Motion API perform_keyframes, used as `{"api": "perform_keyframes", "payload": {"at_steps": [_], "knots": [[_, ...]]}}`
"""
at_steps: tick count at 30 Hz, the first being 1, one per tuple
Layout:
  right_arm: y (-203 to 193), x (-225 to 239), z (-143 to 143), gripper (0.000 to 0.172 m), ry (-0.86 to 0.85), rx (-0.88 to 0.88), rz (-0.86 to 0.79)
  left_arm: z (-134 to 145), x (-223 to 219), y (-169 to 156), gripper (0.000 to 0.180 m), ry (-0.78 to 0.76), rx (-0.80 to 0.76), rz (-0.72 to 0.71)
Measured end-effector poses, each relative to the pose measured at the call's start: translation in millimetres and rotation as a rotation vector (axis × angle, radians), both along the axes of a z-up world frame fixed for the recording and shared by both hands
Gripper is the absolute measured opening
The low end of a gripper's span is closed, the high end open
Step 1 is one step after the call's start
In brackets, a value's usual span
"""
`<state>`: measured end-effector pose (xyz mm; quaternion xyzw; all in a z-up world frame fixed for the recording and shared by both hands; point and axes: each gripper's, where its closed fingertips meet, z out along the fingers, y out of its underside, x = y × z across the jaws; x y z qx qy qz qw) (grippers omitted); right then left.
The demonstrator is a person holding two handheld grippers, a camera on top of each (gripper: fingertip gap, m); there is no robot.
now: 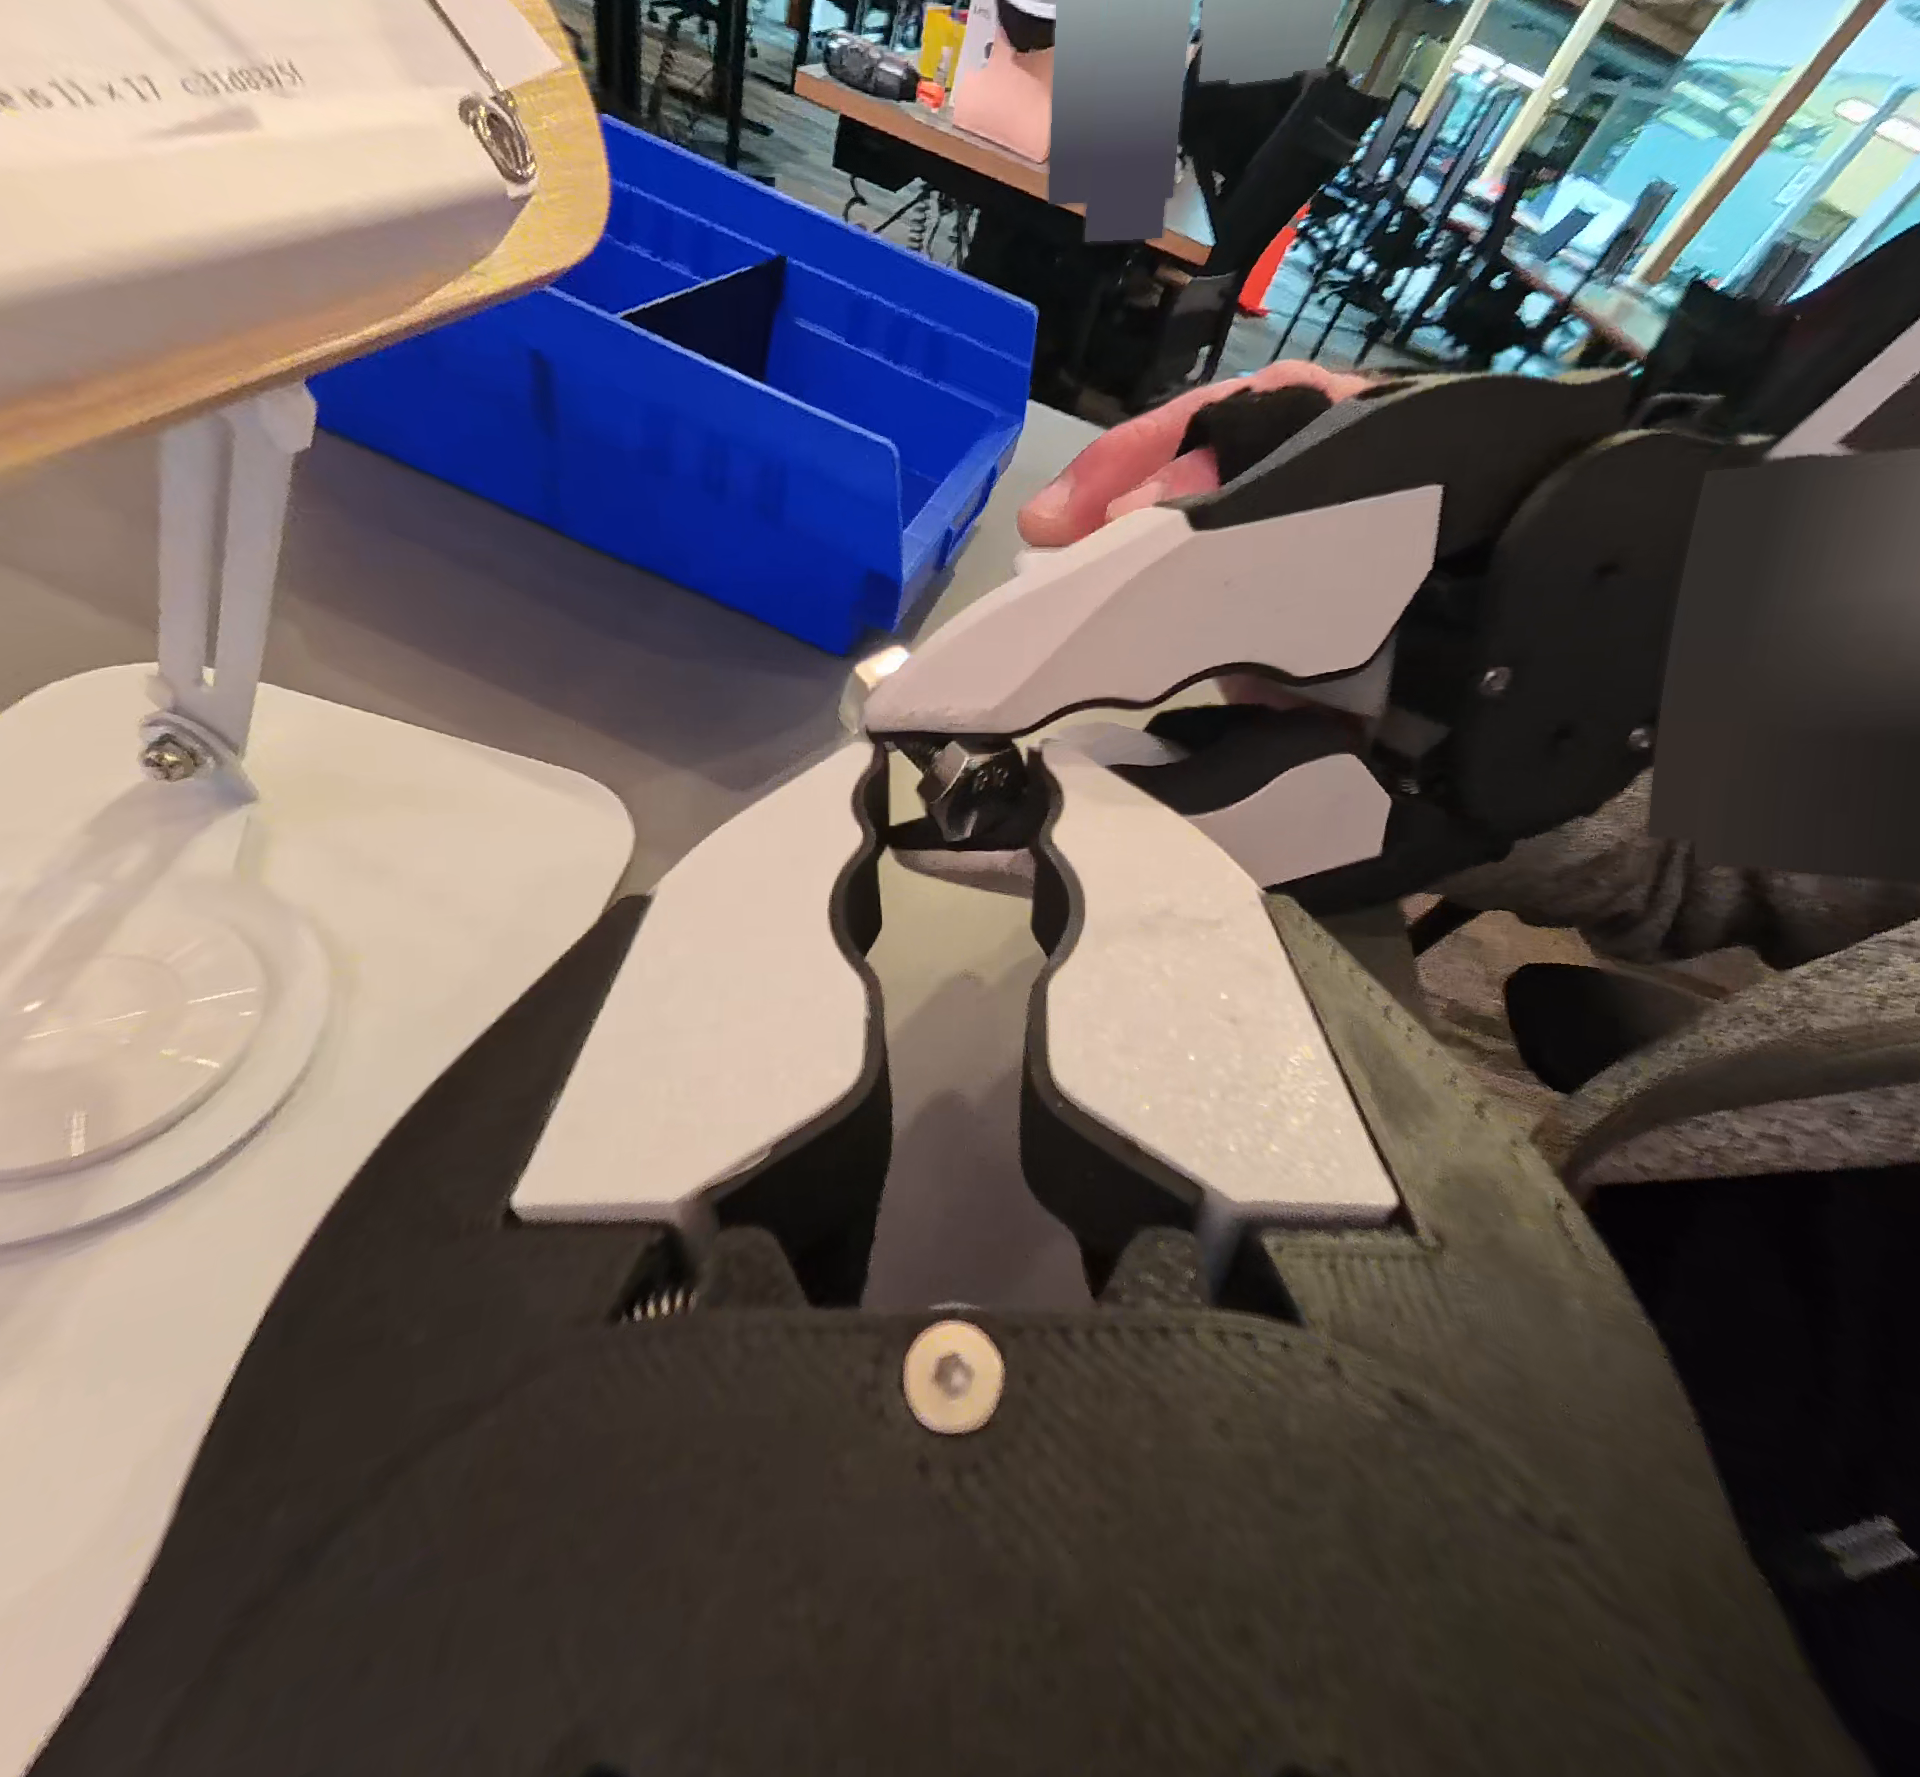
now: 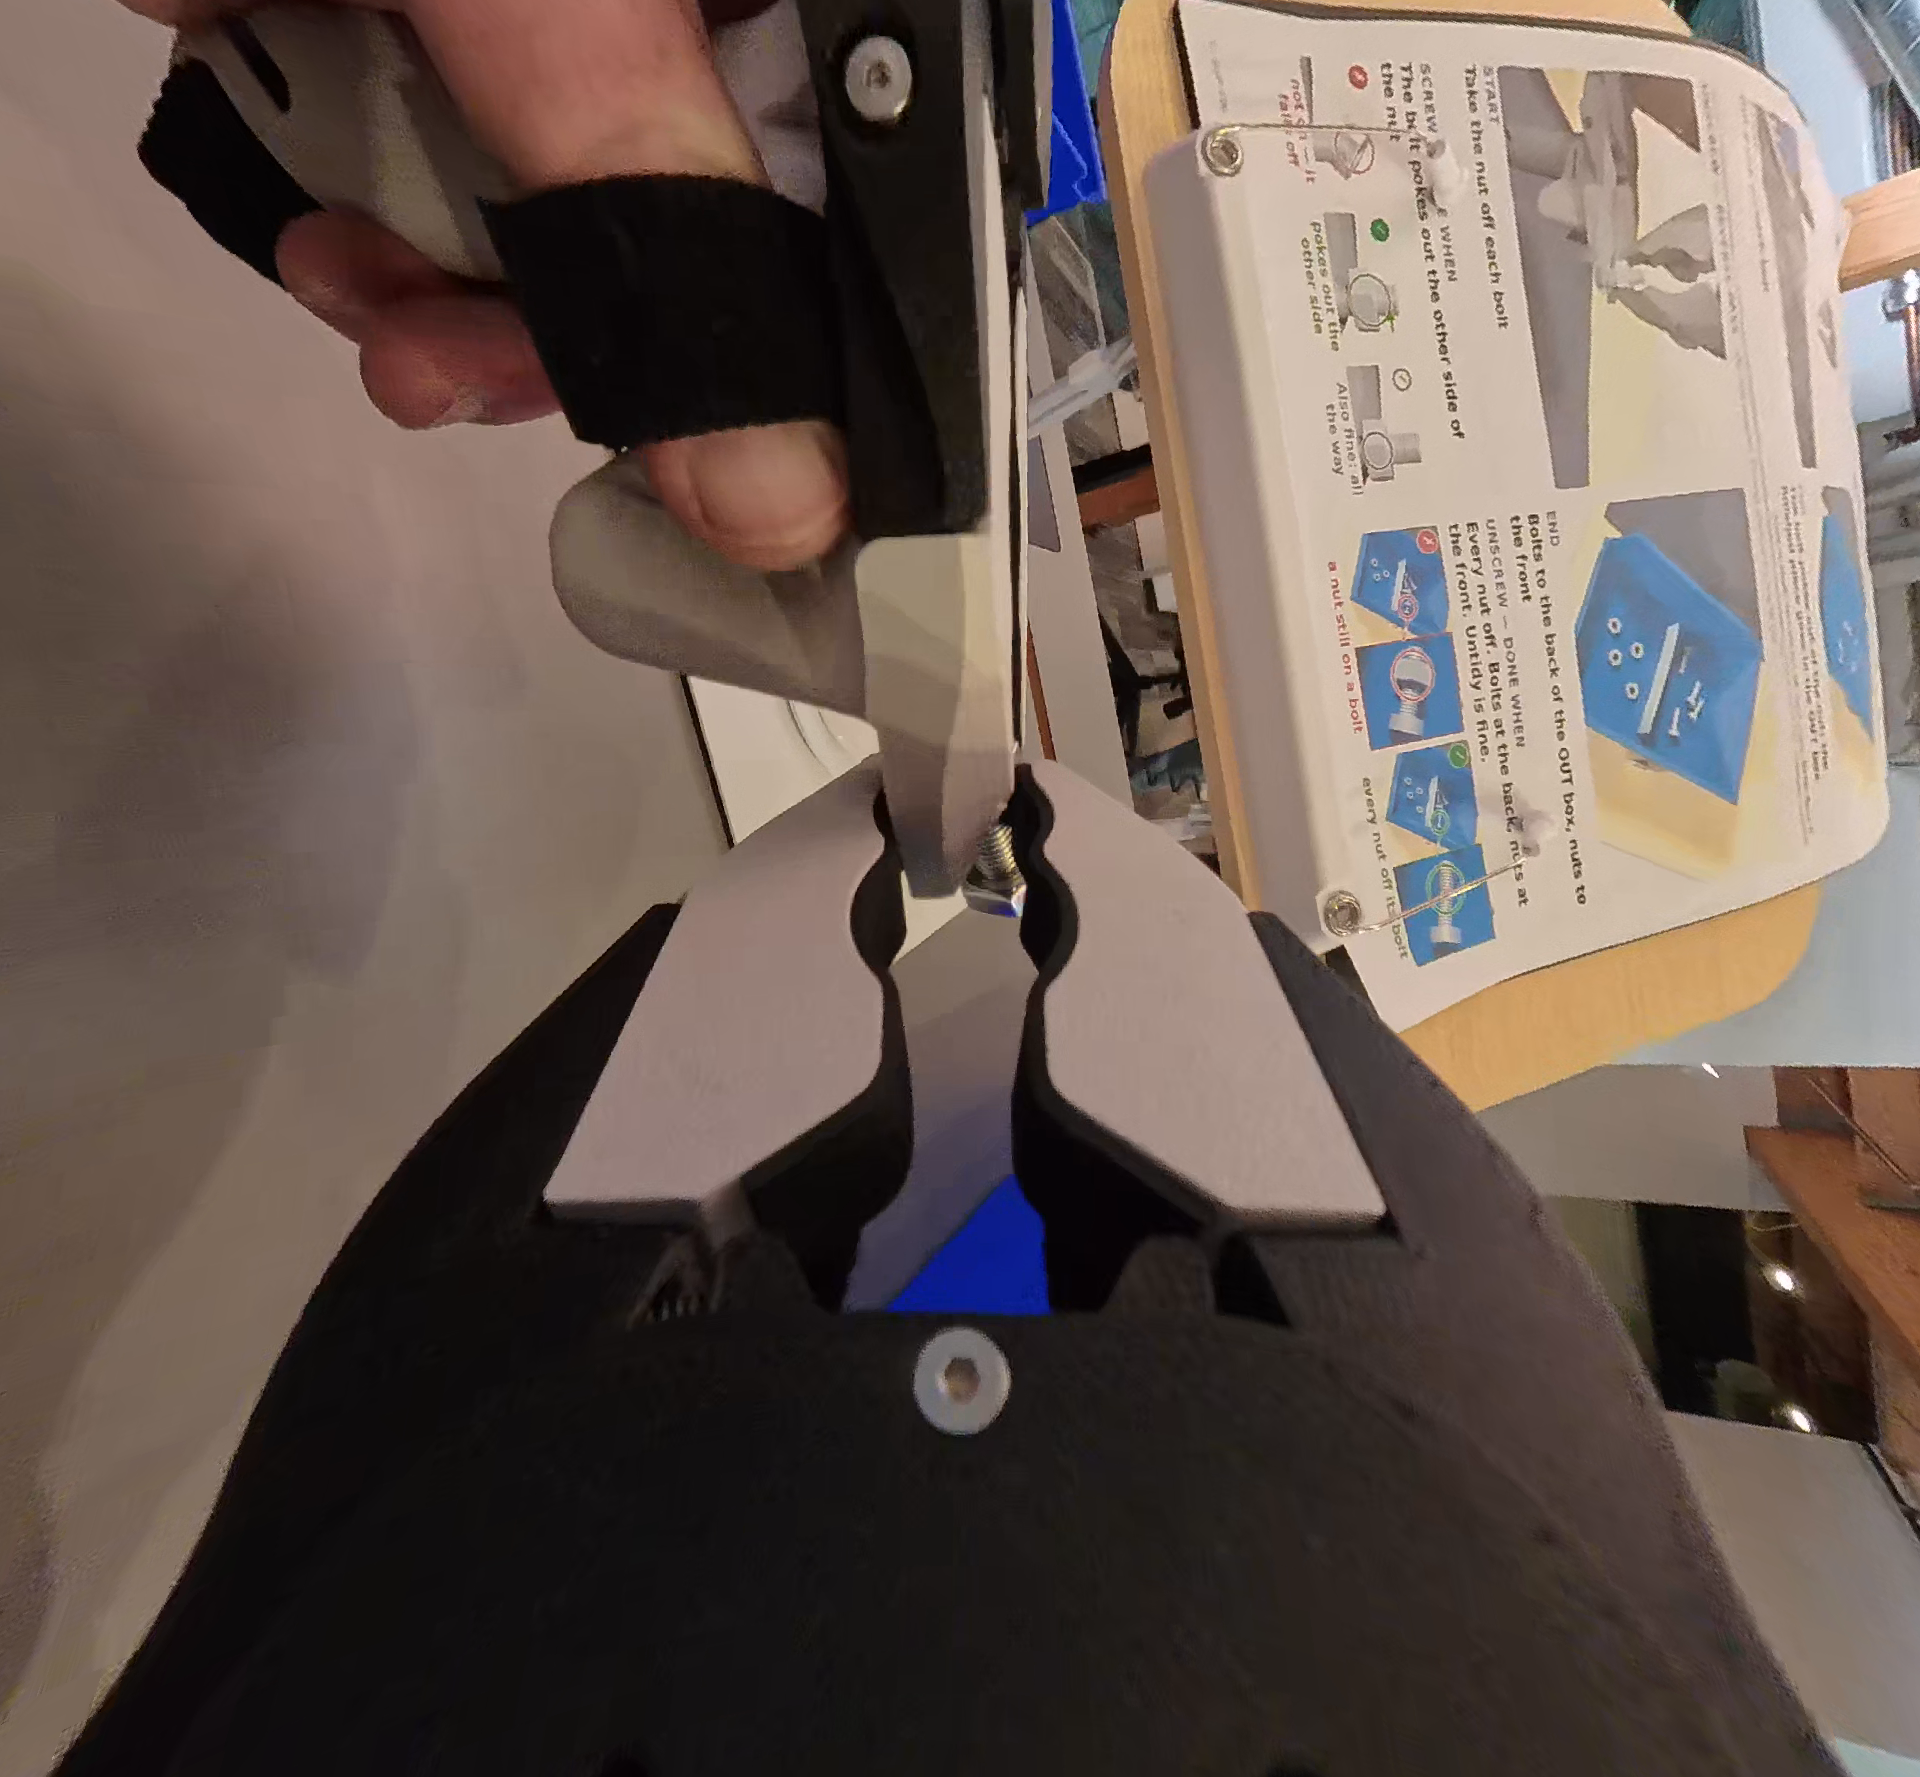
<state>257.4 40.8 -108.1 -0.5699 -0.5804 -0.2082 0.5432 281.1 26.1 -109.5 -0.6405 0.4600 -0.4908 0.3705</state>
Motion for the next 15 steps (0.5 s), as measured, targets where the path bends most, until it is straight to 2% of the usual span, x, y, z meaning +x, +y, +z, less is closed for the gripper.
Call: {"api": "perform_keyframes", "payload": {"at_steps": [8, 14, 15], "knots": [[5.8, 3.8, -3.3, 0.019, -0.025, 0.027, -0.043, -3.7, 0.1, 3.5, 0.018, 0.024, 0.06, 0.049], [4.0, 3.2, -0.5, 0.021, -0.018, 0.019, -0.006, -1.6, -1.9, 1.9, 0.018, -0.005, 0.047, 0.01], [2.7, 3.2, -0.2, 0.025, -0.006, 0.0, 0.004, -1.3, -2.9, 1.9, 0.018, -0.006, 0.057, 0.003]]}}
